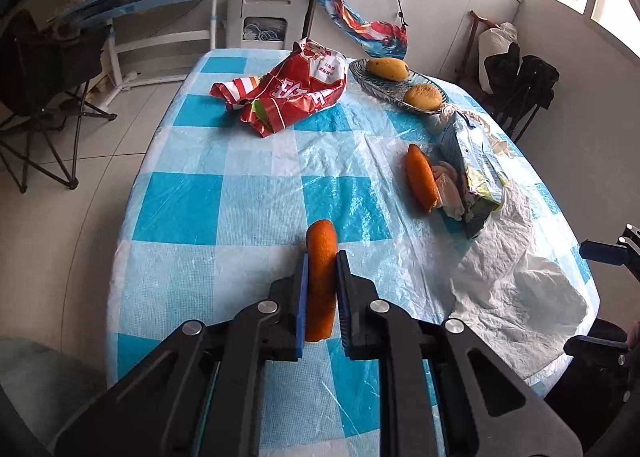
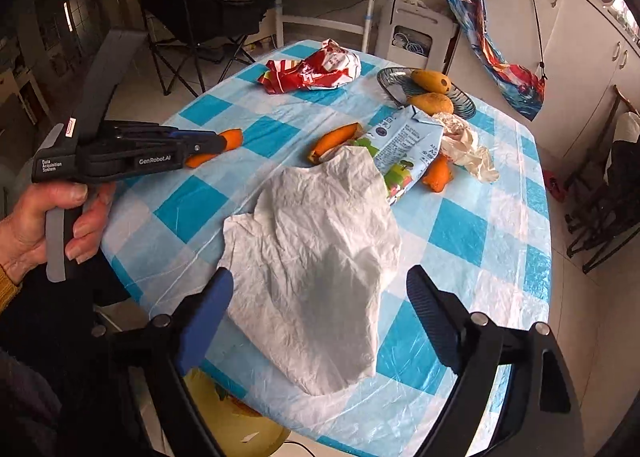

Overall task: Collect trash
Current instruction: 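Carry the bag and carrot from the table toward the yellow basin with both tools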

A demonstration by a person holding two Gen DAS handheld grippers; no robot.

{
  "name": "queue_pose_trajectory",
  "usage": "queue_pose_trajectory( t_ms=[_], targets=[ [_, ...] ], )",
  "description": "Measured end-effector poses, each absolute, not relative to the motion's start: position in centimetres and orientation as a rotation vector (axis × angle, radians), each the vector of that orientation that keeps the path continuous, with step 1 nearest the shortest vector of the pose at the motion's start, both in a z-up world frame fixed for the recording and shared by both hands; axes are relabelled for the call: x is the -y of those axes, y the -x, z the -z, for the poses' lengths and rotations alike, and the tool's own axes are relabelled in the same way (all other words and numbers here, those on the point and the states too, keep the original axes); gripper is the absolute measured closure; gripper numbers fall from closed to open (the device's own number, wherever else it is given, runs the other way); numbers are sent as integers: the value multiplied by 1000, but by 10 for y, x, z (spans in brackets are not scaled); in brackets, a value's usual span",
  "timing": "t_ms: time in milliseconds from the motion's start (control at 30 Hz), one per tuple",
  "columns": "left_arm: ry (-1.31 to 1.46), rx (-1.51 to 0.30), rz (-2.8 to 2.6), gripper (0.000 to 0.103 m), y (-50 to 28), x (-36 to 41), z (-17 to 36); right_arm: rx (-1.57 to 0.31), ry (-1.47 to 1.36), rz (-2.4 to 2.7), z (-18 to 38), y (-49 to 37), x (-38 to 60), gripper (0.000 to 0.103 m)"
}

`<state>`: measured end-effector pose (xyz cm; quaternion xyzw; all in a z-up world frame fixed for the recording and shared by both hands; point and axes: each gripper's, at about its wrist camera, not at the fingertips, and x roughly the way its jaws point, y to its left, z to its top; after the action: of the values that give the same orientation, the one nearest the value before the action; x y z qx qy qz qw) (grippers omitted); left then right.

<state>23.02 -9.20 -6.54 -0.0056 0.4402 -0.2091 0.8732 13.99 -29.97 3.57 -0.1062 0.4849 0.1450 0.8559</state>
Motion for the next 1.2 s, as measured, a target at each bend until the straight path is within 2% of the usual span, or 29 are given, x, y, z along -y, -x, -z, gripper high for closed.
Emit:
queue_pose_trajectory(
  t_ms=[100,200,333,367,400,533,600,633,800,933,1200],
  targets=[
    [54,-918,436,89,-215,80,66,-1055,336,-364,-17,-143,283,10],
    [66,-913,435,89,-207,74,67,-1106,422,-348,2,-142,284,10],
    [74,-910,436,89,-205,72,67,-1121,338,-316,8,-154,301,8],
    [75,-909,436,89,-205,72,67,-1126,295,-309,8,-156,305,10],
    [73,-907,436,89,-205,73,67,-1135,228,-328,9,-157,310,23],
    [67,-902,439,89,-206,75,67,-1108,127,-344,6,-149,314,55],
    [72,-902,440,89,-205,75,67,-1096,92,-343,4,-144,314,84],
    [75,-902,440,89,-205,75,68,-1090,64,-345,4,-141,315,88],
    [79,-894,435,89,-200,75,68,-1027,-175,-337,9,-125,336,98],
    [91,-889,431,89,-194,73,68,-986,-331,-337,10,-109,350,99],
    [88,-870,417,89,-180,71,68,-957,-326,-280,4,-110,350,98]
  ],
)
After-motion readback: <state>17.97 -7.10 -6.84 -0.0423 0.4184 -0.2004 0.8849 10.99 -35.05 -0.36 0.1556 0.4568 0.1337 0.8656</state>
